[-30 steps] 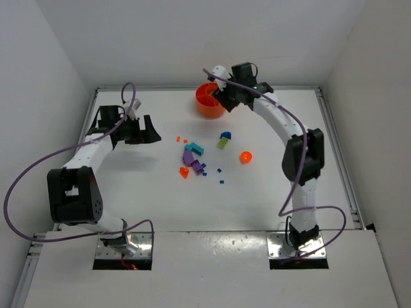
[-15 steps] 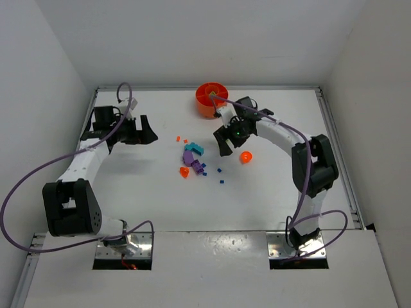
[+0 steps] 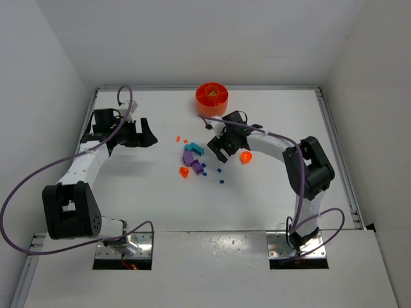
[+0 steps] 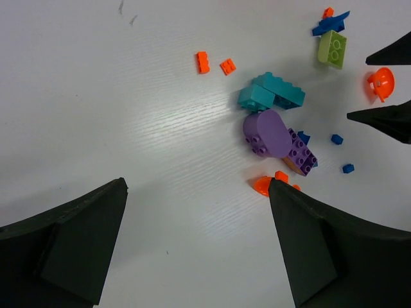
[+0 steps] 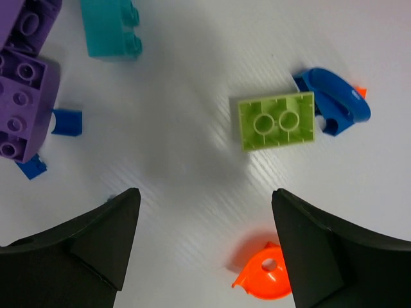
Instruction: Sort the legos into containers by color
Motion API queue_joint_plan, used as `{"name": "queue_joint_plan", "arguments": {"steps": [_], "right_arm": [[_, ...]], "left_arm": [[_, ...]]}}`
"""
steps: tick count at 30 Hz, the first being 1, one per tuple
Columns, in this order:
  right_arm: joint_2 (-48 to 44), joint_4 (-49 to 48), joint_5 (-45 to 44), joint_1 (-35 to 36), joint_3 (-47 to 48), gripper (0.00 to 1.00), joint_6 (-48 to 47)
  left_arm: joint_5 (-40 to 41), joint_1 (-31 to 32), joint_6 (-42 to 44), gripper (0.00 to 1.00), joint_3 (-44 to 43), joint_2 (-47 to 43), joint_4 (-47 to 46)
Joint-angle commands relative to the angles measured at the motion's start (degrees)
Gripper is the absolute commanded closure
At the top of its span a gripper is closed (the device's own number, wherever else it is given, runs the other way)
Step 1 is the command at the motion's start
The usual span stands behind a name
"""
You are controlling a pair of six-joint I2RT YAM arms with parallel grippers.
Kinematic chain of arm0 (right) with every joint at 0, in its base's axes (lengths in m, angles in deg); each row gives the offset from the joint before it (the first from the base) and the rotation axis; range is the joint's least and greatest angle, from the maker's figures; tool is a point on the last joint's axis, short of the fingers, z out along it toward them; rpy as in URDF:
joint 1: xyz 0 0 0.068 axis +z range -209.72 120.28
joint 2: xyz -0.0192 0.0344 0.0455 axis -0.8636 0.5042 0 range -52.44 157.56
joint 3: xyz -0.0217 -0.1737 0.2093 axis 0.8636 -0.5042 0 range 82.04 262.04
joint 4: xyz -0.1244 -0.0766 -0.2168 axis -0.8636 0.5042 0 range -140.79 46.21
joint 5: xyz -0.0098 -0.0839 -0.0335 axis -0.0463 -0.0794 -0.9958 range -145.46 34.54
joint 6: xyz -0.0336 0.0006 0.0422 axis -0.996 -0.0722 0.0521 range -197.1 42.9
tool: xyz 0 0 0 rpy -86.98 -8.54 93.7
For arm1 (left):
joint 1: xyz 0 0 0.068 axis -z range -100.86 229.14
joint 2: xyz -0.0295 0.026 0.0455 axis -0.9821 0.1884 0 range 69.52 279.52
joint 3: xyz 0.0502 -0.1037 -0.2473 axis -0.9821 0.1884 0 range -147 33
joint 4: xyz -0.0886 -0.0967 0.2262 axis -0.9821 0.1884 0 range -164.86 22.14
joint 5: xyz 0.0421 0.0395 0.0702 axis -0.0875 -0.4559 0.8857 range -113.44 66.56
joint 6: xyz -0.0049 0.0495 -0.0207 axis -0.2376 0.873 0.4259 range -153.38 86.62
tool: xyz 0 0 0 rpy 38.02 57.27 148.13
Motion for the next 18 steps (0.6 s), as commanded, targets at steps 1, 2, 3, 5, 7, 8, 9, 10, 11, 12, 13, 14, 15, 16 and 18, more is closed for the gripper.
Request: {"name": "queue_joint_plan", "arguments": {"steps": [1, 2, 3, 5, 7, 8, 9, 10, 11, 12, 13, 14, 15, 16, 18], "right_arm": [[-2.6, -7.2, -6.0, 1.9, -0.7, 0.17, -2.3], [-2.1, -7.9, -6.9, 2.9, -0.7, 0.17, -3.0], [-2.0, -8.5, -8.8, 3.8, -0.7, 0.17, -3.1], [-1.4, -11.1, -10.4, 4.6, -2.1, 0.18, -5.1], [-0.9, -12.1, -12.2, 5.3, -2.1, 0.19, -5.6], [-0.9, -13.3, -13.0, 5.8, -2.7, 0.19, -6.4], [0.0, -14.0, -15.1, 5.8, -2.7, 0.21, -7.0], [0.8, -14.8, -15.9, 6.3, -2.7, 0.21, -7.0], [1.7, -15.4, -17.4, 6.3, -2.7, 0.21, -7.7], [2.3, -16.0, -17.9, 6.3, -2.7, 0.22, -7.7], [3.0, -16.0, -18.0, 6.3, -2.7, 0.22, -7.7], [3.5, -16.0, -18.5, 6.3, -2.2, 0.22, -8.2], [3.5, -16.0, -18.5, 6.3, -2.2, 0.23, -8.2], [4.3, -16.0, -19.0, 6.3, -2.2, 0.23, -8.2], [5.0, -16.5, -19.0, 6.3, -1.4, 0.25, -8.2]], "left_arm": [[-0.1, -0.8, 0.7, 0.02, 0.1, -1.1, -1.4], [-0.1, -0.8, 0.7, 0.02, 0.1, -1.1, -1.4], [-0.1, -0.8, 0.7, 0.02, 0.1, -1.1, -1.4], [-0.1, -0.8, 0.7, 0.02, 0.1, -1.1, -1.4], [0.4, -0.8, 0.7, 0.02, 0.1, -1.1, -1.4], [0.4, -0.8, 0.7, 0.02, 0.1, -1.1, -1.4], [0.4, -0.8, 0.7, 0.02, 0.1, -1.1, -1.4], [0.4, -0.8, 0.7, 0.02, 0.1, -0.6, -1.4], [0.4, -0.8, 0.7, 0.02, 0.1, -0.6, -1.4], [0.4, -0.8, 0.7, 0.02, 0.1, -0.6, -1.4], [0.4, -0.8, 0.7, 0.02, 0.1, -0.6, -1.4], [0.9, -0.8, 0.7, 0.02, 0.1, -0.6, -1.4], [0.9, -0.8, 0.7, 0.02, 0.1, -0.6, -1.4], [0.9, -0.8, 0.7, 0.02, 0.1, -0.6, -1.4], [0.9, -0.8, 0.7, 0.02, 0.1, -0.6, -1.4]]}}
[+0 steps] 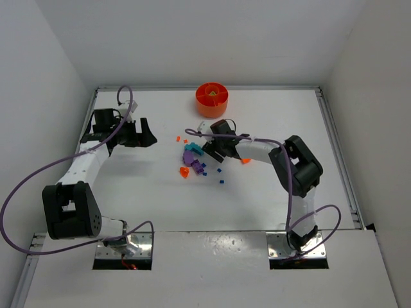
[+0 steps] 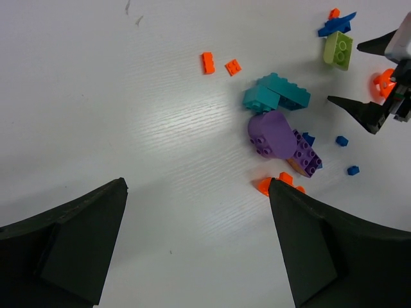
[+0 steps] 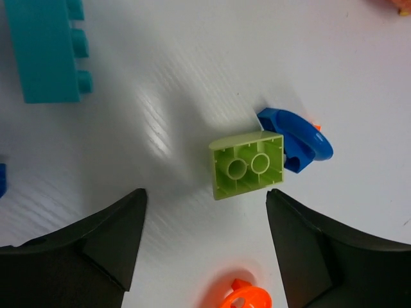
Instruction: Sort the legos into containers by color
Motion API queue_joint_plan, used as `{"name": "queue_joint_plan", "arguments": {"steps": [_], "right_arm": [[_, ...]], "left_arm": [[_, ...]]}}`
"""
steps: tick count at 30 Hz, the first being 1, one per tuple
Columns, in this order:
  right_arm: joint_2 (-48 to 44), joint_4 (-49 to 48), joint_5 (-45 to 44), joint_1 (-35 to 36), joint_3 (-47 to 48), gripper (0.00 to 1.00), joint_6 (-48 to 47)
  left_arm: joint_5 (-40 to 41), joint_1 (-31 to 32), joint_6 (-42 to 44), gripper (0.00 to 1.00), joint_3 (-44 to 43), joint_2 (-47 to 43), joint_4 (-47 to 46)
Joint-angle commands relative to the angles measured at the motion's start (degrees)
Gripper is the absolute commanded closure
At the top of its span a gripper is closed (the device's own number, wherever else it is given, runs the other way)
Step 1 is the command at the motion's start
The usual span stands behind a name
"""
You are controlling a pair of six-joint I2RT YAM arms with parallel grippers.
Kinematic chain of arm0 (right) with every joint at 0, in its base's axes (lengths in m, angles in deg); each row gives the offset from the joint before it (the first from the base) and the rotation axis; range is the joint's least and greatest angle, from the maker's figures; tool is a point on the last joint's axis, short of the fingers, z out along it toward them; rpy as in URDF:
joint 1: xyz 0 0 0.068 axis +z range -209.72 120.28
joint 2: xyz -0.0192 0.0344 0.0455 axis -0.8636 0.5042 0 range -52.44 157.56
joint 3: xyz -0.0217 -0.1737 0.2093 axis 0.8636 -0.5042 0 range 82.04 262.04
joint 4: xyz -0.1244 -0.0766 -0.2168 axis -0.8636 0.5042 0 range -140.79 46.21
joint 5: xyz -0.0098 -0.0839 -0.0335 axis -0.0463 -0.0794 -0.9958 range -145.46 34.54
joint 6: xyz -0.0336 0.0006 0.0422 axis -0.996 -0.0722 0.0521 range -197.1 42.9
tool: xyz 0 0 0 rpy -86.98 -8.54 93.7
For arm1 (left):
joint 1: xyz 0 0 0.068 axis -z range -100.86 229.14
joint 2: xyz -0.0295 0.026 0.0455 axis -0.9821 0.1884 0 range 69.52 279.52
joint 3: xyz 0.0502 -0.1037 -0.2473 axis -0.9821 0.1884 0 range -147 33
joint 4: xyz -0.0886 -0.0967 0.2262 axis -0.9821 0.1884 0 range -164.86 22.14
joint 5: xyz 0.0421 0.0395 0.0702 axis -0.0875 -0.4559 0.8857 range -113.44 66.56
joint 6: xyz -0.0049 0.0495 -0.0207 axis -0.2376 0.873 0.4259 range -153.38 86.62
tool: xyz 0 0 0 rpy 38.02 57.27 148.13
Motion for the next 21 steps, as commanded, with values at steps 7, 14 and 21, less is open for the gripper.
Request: {"name": "queue_joint_plan", "arguments": {"steps": [7, 14, 21], "right_arm": [[3.7, -3.6, -4.4, 0.2, 3.0, 0.28, -1.5], [5.5, -3.1, -5.7, 0.2, 3.6, 0.37, -2.1], [4.9, -3.6, -7.3, -0.9, 2.0, 0.54, -3.2]], "left_arm": [[0.1, -0.8, 1.0, 0.02, 1.2, -1.1, -1.3], [0.1, -1.4, 1.0, 0.02, 1.2, -1.1, -1.3], [0.1, -1.4, 1.0, 0.02, 1.2, -0.6, -1.3]]}}
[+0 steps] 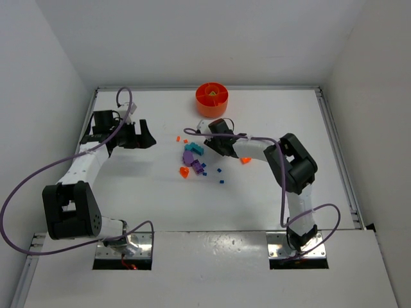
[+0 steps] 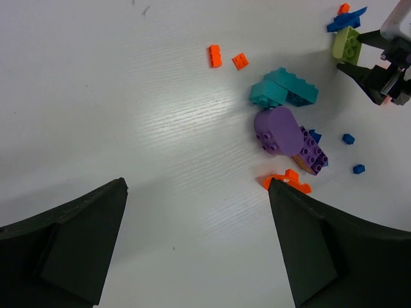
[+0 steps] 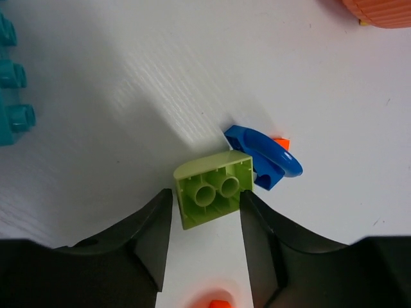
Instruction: Sort the legos into containers by color
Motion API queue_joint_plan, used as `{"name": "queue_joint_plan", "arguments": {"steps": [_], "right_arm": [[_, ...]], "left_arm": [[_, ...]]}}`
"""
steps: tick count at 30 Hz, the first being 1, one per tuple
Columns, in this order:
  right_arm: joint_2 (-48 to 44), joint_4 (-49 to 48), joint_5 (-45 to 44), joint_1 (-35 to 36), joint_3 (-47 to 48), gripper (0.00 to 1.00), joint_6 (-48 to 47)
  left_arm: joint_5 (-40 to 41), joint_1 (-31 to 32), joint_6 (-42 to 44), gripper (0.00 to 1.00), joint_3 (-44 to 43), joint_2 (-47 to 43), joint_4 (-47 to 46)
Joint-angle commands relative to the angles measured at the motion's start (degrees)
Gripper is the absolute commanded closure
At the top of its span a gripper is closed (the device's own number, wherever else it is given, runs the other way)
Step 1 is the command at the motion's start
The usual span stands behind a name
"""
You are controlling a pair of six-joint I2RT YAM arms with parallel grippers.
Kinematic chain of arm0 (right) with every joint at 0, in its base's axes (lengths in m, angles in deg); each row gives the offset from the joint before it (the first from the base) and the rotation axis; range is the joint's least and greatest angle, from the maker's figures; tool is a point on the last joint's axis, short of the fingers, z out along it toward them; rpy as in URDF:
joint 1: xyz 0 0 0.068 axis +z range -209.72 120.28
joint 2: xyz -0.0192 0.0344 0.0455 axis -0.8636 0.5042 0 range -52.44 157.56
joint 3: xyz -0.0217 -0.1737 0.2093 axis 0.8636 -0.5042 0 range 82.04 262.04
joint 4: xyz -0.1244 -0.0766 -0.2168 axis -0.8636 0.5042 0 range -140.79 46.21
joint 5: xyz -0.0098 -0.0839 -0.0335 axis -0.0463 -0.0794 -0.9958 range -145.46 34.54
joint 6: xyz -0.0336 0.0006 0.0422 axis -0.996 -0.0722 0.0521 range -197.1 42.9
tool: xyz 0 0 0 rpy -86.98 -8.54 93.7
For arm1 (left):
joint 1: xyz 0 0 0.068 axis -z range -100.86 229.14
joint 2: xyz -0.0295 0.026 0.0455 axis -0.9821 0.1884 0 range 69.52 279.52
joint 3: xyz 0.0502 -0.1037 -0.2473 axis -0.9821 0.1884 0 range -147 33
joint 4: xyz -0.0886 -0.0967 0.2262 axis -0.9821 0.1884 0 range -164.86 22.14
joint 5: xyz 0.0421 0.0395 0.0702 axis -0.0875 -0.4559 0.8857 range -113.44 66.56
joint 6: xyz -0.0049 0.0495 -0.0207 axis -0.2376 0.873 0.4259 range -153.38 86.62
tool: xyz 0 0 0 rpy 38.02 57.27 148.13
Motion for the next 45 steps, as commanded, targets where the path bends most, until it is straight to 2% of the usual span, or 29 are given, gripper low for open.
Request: {"name": "queue_joint_plan", "arguments": {"steps": [1, 6, 12, 16, 27, 32, 36, 45], "right_arm": [[0.7, -0.3, -2.2, -0.6, -0.5, 0.56, -0.8], [0.1, -0.3, -1.7, -0.6, -0.5, 0.72, -0.8], [-3.3, 5.3, 2.3, -0.6, 2.6, 0.91, 1.1], [-7.3, 8.3, 6.4, -0.6, 4.3, 0.96, 2.9], [-10.2, 19.0, 18.7, -1.1, 14.9, 0.98, 10.5], [-4.6, 19.5, 22.6, -5.4, 26.0, 0.98, 17.2], [2.3, 19.5, 25.9, -9.5, 39.6, 0.99, 23.9], [13.8, 14.5, 28.2, -15.4, 55.6, 1.0, 31.4]], "left_arm": [[-0.4, -0.7, 0.8, 0.02, 0.1, -0.6, -1.7], [-0.4, -0.7, 0.8, 0.02, 0.1, -0.6, -1.7], [-0.4, -0.7, 0.8, 0.02, 0.1, -0.6, -1.7], [-0.9, -0.7, 0.3, 0.02, 0.1, 0.6, -1.7], [-1.4, -0.7, -0.2, 0.02, 0.1, 1.2, -2.3], [-2.0, -0.7, -0.2, 0.02, 0.1, 1.2, -2.8], [-1.4, -0.7, -0.2, 0.02, 0.1, 1.2, -2.8], [-0.9, -0.7, -1.3, 0.02, 1.8, 1.7, -5.1]]}}
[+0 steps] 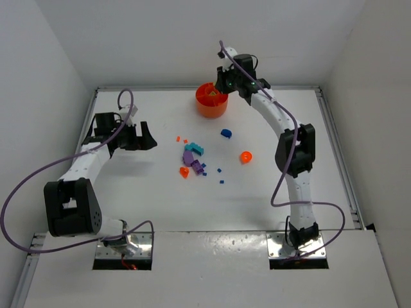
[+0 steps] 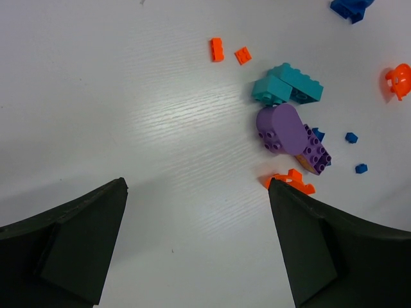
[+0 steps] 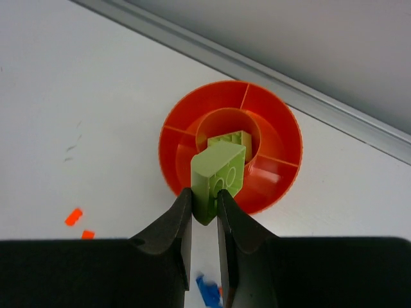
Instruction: Sort the legos into containers by color
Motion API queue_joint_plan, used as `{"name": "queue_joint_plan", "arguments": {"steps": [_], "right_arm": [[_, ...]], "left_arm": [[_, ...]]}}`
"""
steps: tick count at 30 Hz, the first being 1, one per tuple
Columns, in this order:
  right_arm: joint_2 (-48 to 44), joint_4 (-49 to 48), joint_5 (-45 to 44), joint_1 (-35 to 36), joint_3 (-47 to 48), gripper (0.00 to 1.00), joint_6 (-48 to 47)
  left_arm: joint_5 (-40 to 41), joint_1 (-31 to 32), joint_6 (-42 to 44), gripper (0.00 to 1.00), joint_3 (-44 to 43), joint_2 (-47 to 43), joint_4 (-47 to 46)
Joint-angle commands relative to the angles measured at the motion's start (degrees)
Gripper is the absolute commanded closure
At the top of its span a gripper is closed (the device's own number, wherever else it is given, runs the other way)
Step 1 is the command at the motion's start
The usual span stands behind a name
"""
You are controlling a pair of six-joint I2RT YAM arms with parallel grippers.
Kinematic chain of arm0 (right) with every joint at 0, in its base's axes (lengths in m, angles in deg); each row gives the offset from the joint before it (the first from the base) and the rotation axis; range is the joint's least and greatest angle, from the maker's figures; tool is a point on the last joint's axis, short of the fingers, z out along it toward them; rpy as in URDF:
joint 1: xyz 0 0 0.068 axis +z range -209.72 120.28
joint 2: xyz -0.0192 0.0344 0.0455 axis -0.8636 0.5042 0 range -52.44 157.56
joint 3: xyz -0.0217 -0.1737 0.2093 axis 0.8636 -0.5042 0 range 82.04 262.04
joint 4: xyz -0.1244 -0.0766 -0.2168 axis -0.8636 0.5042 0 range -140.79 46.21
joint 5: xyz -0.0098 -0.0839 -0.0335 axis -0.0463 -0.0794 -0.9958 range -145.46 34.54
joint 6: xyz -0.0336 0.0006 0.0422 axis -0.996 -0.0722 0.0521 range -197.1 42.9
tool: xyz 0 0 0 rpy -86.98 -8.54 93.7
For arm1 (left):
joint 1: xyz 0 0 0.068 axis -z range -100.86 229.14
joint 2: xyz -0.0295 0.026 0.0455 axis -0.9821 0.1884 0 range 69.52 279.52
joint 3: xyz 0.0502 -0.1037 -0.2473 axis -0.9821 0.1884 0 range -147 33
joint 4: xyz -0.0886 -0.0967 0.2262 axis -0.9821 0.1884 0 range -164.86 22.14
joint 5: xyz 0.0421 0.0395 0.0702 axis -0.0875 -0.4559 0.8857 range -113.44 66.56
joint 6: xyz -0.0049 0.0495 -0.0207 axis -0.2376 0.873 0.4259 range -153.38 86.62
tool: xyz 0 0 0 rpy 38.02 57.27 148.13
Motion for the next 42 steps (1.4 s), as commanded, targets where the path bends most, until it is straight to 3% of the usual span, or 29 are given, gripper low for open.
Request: {"name": "queue_joint_plan", "arguments": {"steps": [1, 11, 26, 29, 31, 34, 42], "right_arm": [[3.7, -2.4, 3.6, -1.0, 6.9, 1.0, 5.2], [10.6, -4.8, 9.6, -2.9, 12.7, 1.0, 12.2], [12.9, -5.4, 6.9, -2.9, 12.2, 1.0, 12.7], [12.9, -5.4, 6.3, -2.9, 12.2, 0.83, 12.7], [12.9, -5.4, 6.3, -2.9, 12.7, 0.65, 12.7], [12.9, -4.8, 7.0, -2.9, 12.7, 0.51, 12.7], [2.5, -2.5, 6.9, -1.8, 8.5, 0.45, 8.1]], "left_arm": [[-0.5, -0.7, -0.8, 0.02, 0.3, 1.1, -2.9], [0.6, -0.7, -0.8, 0.02, -0.3, 3.6, -3.4], [0.6, -0.7, -0.8, 0.02, -0.3, 4.8, -4.1], [0.6, -0.7, -0.3, 0.01, -0.8, 5.3, -3.5], [0.6, -0.7, 0.9, 0.01, -1.4, 5.3, -2.8], [1.3, -0.7, 0.9, 0.01, -1.9, 5.3, -2.3], [3.5, -0.7, 3.8, 0.01, -3.9, 2.7, 0.9]]}}
